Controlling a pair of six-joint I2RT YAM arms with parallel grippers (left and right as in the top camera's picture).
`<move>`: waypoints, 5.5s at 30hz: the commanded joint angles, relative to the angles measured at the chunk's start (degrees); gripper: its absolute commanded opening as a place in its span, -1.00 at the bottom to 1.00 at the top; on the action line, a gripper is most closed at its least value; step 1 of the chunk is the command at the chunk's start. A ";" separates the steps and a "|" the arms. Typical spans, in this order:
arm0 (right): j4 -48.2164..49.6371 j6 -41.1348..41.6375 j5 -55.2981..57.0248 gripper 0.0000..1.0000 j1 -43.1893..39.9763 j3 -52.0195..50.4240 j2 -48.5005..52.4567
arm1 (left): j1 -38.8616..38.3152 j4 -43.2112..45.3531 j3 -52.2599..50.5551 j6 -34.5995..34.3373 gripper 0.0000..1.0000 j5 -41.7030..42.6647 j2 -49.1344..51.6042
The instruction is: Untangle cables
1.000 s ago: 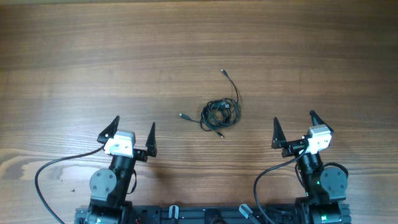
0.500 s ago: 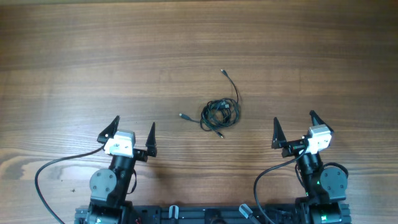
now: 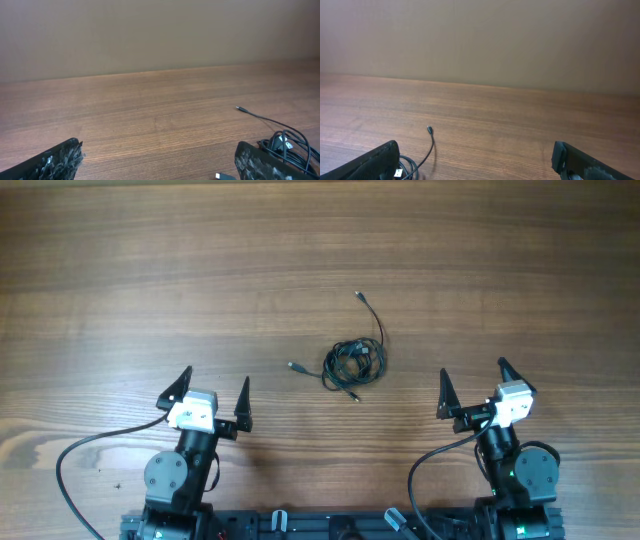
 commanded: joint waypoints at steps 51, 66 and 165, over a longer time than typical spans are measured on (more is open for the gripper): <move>0.31 -1.01 -0.90 0.99 -0.24 -0.04 -0.15 | -0.13 -27.76 37.35 -20.17 1.00 9.09 34.80; 1.44 0.00 -5.38 1.00 -0.24 -0.02 -0.15 | -0.94 -27.98 39.36 -20.57 0.99 13.00 49.53; -19.82 5.42 -29.64 0.25 9.05 44.54 84.30 | -22.58 -25.49 55.12 -54.40 -0.36 12.87 79.43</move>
